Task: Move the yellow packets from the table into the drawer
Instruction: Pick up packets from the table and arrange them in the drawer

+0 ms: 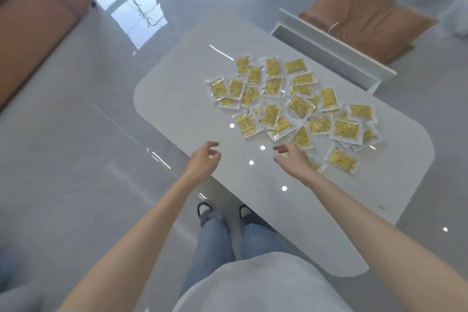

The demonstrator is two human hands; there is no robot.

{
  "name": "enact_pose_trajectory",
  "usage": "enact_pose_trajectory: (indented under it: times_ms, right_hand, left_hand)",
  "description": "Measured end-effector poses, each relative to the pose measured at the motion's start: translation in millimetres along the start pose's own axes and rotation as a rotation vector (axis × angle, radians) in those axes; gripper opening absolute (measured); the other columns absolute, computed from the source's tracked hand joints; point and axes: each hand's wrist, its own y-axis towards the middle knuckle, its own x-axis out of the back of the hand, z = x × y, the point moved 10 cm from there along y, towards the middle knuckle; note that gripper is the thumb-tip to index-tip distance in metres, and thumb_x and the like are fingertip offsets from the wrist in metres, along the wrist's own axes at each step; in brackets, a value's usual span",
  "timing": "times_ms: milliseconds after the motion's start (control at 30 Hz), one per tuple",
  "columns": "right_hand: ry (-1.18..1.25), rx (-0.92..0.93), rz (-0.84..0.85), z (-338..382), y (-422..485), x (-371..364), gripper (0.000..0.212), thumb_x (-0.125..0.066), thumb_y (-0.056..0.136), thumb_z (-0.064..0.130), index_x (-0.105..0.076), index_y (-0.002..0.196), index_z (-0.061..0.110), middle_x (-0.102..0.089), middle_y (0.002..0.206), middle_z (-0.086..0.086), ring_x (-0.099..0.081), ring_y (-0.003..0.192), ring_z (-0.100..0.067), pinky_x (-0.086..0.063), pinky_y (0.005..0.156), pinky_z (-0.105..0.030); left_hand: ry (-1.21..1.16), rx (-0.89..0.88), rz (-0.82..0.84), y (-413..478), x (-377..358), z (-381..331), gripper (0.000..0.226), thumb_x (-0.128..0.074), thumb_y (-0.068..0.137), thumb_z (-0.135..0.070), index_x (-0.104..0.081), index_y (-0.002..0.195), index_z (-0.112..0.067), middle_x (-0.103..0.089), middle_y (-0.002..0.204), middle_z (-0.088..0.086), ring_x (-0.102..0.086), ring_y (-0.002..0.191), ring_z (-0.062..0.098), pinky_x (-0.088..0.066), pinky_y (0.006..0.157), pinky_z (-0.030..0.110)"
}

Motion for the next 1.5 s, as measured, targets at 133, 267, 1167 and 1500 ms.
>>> enact_pose_trajectory:
  times_ms: [133, 267, 1167, 1500]
  right_hand:
    - [0.07, -0.073, -0.05, 22.6, 42.8, -25.6, 0.036, -0.054, 0.091, 0.015, -0.052, 0.127, 0.015, -0.052, 0.129, -0.006, -0.053, 0.113, -0.021, -0.042, 0.083, -0.027]
    - [0.1, -0.16, -0.133, 40.6, 88.9, -43.2, 0.037, -0.053, 0.091, 0.015, -0.05, 0.128, 0.017, -0.05, 0.132, -0.005, -0.052, 0.116, -0.02, -0.045, 0.086, -0.031]
    - [-0.42, -0.28, -0.415, 1.7, 314.5, -119.5, 0.067, -0.072, 0.076, 0.008, -0.037, 0.133, 0.016, -0.04, 0.133, -0.007, -0.038, 0.121, -0.029, -0.039, 0.092, -0.035]
    - [-0.463, -0.317, -0.459, -4.0, 311.5, -127.8, 0.05, -0.078, 0.072, 0.02, -0.054, 0.115, 0.014, -0.036, 0.132, -0.009, -0.035, 0.122, -0.028, -0.037, 0.094, -0.03]
  left_hand:
    - [0.048, -0.003, 0.058, 71.4, 21.9, -1.3, 0.04, -0.045, 0.095, -0.023, -0.043, 0.135, -0.021, -0.061, 0.122, 0.003, -0.059, 0.104, 0.021, -0.044, 0.084, 0.027]
    - [0.092, -0.036, 0.142, 145.4, 37.0, -8.2, 0.043, -0.043, 0.095, -0.021, -0.042, 0.137, -0.021, -0.059, 0.125, 0.003, -0.057, 0.101, 0.02, -0.042, 0.079, 0.026]
    - [1.214, -0.791, 0.055, 452.2, -38.4, -30.5, 0.09, -0.057, 0.082, 0.001, -0.004, 0.152, -0.021, -0.02, 0.152, 0.003, -0.012, 0.142, 0.03, -0.011, 0.115, 0.043]
    - [1.409, -0.79, -0.032, 432.0, -28.3, -16.2, 0.048, -0.068, 0.078, -0.01, -0.044, 0.119, -0.007, -0.043, 0.12, 0.008, -0.034, 0.123, 0.033, 0.012, 0.114, 0.051]
